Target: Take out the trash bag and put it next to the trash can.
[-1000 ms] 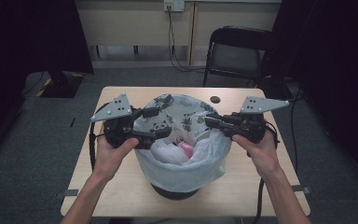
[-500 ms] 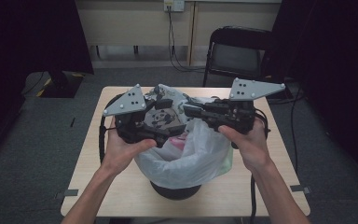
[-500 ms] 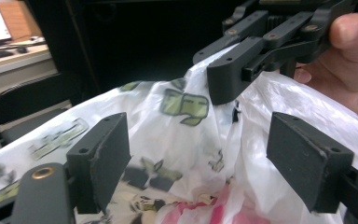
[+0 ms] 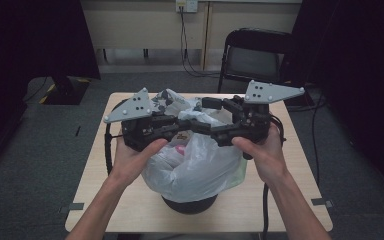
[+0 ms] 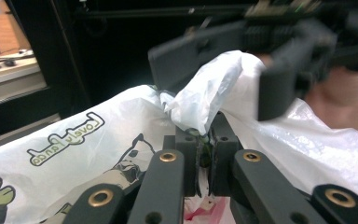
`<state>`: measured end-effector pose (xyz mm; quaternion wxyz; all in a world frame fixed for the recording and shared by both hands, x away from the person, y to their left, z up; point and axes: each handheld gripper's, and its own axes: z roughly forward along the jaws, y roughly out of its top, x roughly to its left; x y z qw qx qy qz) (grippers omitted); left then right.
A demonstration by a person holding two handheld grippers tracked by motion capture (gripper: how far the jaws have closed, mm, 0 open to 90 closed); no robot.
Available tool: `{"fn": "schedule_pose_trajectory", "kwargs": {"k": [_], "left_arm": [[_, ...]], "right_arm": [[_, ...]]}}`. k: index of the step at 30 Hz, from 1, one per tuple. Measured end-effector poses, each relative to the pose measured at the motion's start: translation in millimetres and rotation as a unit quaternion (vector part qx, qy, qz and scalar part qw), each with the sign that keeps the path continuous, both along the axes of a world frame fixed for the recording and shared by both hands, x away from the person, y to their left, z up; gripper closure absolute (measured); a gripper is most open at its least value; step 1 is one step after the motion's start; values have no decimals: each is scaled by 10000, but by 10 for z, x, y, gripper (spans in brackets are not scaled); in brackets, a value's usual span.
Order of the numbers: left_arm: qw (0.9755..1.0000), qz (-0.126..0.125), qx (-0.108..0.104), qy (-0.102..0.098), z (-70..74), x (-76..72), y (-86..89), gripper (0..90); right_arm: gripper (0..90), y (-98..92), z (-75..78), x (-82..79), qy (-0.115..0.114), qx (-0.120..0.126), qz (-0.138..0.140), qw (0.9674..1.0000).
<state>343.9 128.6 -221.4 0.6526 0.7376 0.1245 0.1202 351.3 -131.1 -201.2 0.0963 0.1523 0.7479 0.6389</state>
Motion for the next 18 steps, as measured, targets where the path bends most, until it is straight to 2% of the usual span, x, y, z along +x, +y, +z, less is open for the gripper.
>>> {"fn": "schedule_pose_trajectory", "kwargs": {"k": [2,4,6,7,8,10,11,13,15,18], "left_arm": [[9999,-60,-84,27,29,13,37,855],[9996,-191,-211,47,51,22,52,855],[9993,-250,-269,69,78,28,55,855],[9992,-266,-276,78,83,24,55,854],[9992,-272,-273,88,87,23,62,854],[9989,-316,-301,165,76,33,87,821],[9992,-208,-264,234,60,42,113,765],[9994,-85,-231,256,22,57,185,605],[9990,41,-303,336,-20,64,288,482],[9987,311,-280,274,-93,49,460,361]], "right_arm": [[178,-3,-34,39,51,-146,135,9998],[164,52,-80,57,95,-288,284,9991],[193,140,-107,49,-3,-507,292,9983],[251,186,-116,45,-53,-602,328,9976],[346,220,-123,40,-107,-669,406,9969],[514,266,-140,36,-26,-820,600,9948],[638,271,-148,34,-2,-872,623,9942],[758,268,-178,37,30,-998,538,9935],[798,231,-195,47,44,-906,431,9949],[818,154,-195,74,63,-666,326,9972]]}}
